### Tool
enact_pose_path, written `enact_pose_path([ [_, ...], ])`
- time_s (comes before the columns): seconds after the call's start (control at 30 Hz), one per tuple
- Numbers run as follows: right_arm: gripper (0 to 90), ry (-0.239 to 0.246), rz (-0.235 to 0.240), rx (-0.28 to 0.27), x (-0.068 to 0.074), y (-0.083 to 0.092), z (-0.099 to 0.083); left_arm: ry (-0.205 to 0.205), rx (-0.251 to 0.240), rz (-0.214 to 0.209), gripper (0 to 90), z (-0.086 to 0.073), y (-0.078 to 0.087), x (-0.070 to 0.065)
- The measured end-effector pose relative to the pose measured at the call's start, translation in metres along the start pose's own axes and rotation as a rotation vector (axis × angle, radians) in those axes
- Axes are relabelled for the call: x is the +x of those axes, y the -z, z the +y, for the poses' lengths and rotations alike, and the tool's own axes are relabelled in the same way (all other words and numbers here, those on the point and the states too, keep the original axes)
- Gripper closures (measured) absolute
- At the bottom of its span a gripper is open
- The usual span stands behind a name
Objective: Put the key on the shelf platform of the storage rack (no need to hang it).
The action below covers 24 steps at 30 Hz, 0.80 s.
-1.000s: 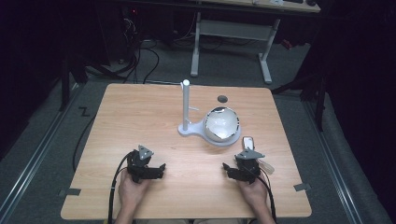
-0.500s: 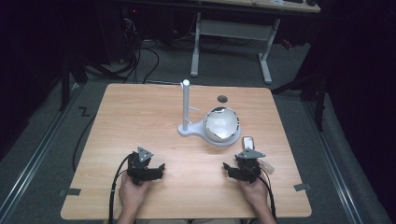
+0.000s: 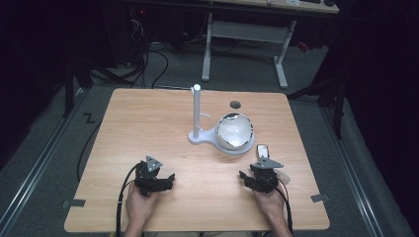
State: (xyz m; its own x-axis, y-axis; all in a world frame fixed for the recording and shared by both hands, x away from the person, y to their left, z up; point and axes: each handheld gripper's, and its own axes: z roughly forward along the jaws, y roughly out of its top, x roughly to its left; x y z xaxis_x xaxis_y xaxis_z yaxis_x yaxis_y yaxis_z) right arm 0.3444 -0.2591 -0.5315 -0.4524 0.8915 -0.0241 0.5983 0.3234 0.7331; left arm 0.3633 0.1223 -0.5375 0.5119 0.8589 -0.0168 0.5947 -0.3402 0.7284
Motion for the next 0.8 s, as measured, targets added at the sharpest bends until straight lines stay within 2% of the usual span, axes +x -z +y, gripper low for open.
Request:
enact_pose_path([
  [0.23,50.8,-0.024,-0.008,-0.025,-0.003,0.013,-0.006,0.000,0.000,0.000,15.4,0.000,0.000,0.000],
  [0.27,51.5,-0.046,0.003,-0.043,-0.007,0.018,-0.008,0.000,-0.001,0.001,15.4,0.000,0.000,0.000],
  [0.4,52.7,-0.083,-0.001,-0.051,-0.012,0.025,-0.013,0.000,-0.001,0.001,15.4,0.000,0.000,0.000],
  [0.57,53.4,-0.087,-0.009,-0.066,-0.016,0.033,-0.016,0.001,-0.001,0.001,15.4,0.000,0.000,0.000],
  [0.8,54.3,-0.123,-0.019,-0.091,-0.026,0.048,-0.023,0.000,-0.001,0.001,15.5,0.000,0.000,0.000],
])
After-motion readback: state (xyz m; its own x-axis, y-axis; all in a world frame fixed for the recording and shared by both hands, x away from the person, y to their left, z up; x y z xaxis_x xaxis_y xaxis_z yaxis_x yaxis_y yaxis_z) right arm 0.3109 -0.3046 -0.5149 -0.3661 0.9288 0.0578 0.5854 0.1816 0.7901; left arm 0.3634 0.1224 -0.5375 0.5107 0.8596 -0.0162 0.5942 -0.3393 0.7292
